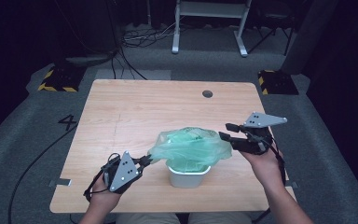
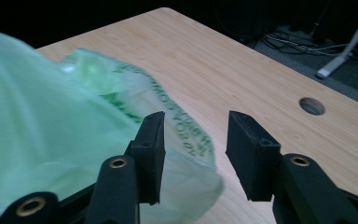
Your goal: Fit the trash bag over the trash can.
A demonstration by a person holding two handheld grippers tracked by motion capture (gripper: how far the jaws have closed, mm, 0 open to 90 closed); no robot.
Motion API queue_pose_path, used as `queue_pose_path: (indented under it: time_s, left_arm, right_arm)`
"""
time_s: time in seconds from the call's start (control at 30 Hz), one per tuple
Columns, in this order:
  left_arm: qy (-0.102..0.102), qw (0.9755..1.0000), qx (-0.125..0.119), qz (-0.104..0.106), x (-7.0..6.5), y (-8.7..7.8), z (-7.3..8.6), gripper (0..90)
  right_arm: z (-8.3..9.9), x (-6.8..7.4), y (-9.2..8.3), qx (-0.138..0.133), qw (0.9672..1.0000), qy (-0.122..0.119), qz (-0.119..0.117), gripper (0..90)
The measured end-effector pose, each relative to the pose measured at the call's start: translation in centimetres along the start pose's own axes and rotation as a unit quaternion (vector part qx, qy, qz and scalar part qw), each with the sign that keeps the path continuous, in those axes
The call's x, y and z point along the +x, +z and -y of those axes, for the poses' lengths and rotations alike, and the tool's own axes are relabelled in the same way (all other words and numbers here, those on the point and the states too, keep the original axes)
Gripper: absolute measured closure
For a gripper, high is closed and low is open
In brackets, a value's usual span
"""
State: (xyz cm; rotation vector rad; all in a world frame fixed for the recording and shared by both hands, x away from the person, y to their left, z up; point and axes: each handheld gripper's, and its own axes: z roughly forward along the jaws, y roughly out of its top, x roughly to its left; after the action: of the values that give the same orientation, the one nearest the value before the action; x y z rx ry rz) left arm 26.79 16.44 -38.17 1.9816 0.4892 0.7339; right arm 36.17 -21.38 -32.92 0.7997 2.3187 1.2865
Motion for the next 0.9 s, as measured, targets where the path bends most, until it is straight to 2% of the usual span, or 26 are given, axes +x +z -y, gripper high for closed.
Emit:
queue_pose_path:
  time_s: [0.1,0.13,0.17,0.3,0.33,0.47,0.53,0.57,0.63,0.73,0.83,0.9]
  left_arm:
    - [-0.001,1.0000,-0.001,-0.002,0.1,0.2,0.0,89.0]
    - [-0.002,1.0000,0.000,-0.006,0.1,0.3,0.0,89.0]
    - [-0.003,1.0000,0.000,-0.009,0.2,0.5,0.0,89.0]
    - [-0.028,0.9995,-0.009,-0.009,0.5,0.9,0.3,89.0]
    - [-0.031,0.9994,-0.011,-0.008,0.5,1.0,0.4,89.0]
    - [-0.027,0.9994,-0.019,-0.012,0.2,0.6,0.2,89.0]
    - [-0.029,0.9992,-0.026,-0.007,0.2,0.3,0.1,89.0]
    - [-0.032,0.9990,-0.030,-0.002,0.2,0.2,0.1,89.0]
    - [-0.040,0.9985,-0.037,0.007,0.2,-0.1,0.1,89.1]
    - [-0.047,0.9974,-0.049,0.026,0.0,-0.5,0.1,89.0]
    - [-0.040,0.9974,-0.049,0.036,-0.5,-0.5,0.1,89.0]
    - [-0.027,0.9980,-0.043,0.039,-1.1,-0.5,0.1,89.0]
  right_arm:
    - [-0.2,1.2,0.0,0.004,0.9996,-0.009,-0.026,52.4]
    - [-0.3,1.9,0.3,0.013,0.9990,-0.016,-0.040,49.5]
    - [-0.3,1.9,0.3,0.013,0.9990,-0.016,-0.040,49.5]
    - [-0.4,3.1,1.5,0.032,0.9969,-0.026,-0.067,47.2]
    - [-0.3,3.6,1.9,0.036,0.9958,-0.027,-0.080,47.1]
    - [-0.2,4.6,1.9,0.031,0.9942,-0.034,-0.097,47.4]
    - [-0.1,5.5,1.9,0.045,0.9915,-0.041,-0.115,55.0]
    - [-0.1,5.5,1.9,0.045,0.9915,-0.041,-0.115,55.0]
    - [0.0,5.7,1.9,0.066,0.9891,-0.044,-0.124,72.8]
    - [0.2,5.9,1.2,0.073,0.9888,-0.057,-0.116,87.7]
    - [0.6,6.3,0.2,0.068,0.9896,-0.061,-0.112,90.0]
    - [0.9,6.5,-0.3,0.064,0.9899,-0.063,-0.110,90.0]
